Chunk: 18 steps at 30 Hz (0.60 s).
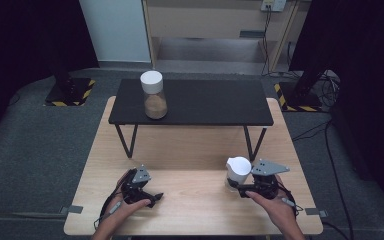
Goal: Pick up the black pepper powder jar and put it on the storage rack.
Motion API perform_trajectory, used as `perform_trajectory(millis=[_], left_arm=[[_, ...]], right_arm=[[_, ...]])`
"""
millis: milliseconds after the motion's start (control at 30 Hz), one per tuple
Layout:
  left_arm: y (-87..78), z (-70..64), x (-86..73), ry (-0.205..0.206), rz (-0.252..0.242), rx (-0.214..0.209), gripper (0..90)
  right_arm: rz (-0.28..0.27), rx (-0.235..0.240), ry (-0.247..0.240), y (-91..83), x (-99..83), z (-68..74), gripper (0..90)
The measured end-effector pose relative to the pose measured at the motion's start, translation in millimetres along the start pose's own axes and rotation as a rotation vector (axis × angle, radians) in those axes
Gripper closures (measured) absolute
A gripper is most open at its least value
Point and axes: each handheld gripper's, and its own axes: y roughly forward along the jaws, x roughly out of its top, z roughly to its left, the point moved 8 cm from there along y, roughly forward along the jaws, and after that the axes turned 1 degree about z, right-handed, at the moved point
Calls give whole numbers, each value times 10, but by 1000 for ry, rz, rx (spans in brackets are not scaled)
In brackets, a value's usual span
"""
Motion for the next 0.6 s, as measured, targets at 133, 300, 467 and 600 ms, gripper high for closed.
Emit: perform_trajectory(millis=[133,300,467,600], left_arm=[[0,0,-1,0,0,0,3],[0,0,0,0,0,0,3],[0,0,0,0,0,0,3],[0,-1,0,0,0,1,3]], right_arm=[[0,-7,4,-13,91,-53,315],[-12,-3,21,-47,173,-103,314],[-17,5,33,-90,252,-134,314],[-17,4,22,-135,327,-131,314]])
